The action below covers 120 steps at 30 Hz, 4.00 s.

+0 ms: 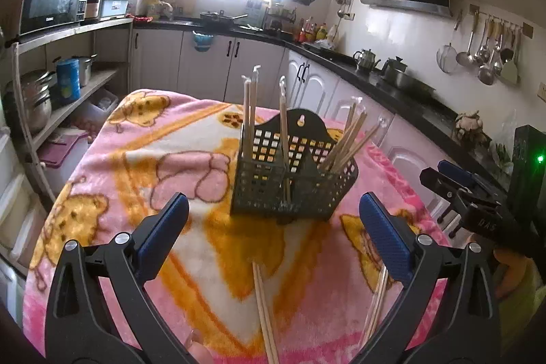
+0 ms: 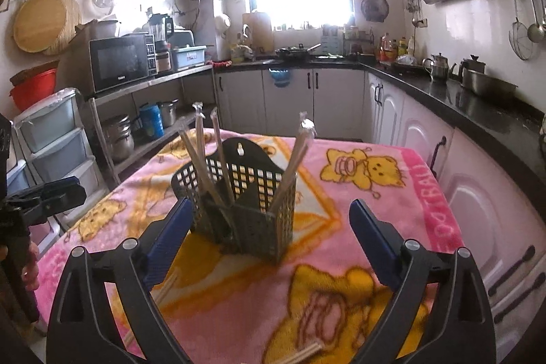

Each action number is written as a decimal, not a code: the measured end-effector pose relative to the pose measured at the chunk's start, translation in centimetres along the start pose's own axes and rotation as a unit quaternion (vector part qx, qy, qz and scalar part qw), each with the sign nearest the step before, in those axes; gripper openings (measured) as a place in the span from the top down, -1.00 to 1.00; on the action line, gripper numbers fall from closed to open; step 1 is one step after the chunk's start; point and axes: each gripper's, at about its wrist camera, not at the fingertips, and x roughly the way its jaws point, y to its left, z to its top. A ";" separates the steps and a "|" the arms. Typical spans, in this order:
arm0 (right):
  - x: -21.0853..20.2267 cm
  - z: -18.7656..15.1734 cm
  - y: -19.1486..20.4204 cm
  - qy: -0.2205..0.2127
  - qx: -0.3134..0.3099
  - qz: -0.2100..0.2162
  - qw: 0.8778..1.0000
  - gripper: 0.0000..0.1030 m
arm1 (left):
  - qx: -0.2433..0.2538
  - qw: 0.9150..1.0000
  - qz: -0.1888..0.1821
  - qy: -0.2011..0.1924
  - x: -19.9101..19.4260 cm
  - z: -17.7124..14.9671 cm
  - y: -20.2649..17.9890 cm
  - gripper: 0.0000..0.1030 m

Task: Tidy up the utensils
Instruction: 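Withdraw both open grippers from the basket toward the last loose chopsticks, then close the left gripper on a chopstick while the right gripper grasps another, then lift both held chopsticks and carry them over the grey basket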

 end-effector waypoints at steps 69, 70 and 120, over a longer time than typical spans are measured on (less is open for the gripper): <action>6.4 -13.1 -6.4 0.237 0.150 0.002 0.960 0.43 | -0.002 0.976 -0.007 0.220 14.6 -8.4 0.7 0.16; 6.6 -13.0 -6.3 0.239 0.149 0.007 0.959 0.53 | -0.001 0.976 -0.002 0.219 14.6 -8.4 0.7 0.21; 4.4 1.2 5.0 0.071 -0.035 0.099 0.992 0.89 | -0.047 0.997 -0.001 0.068 2.7 0.9 6.6 0.97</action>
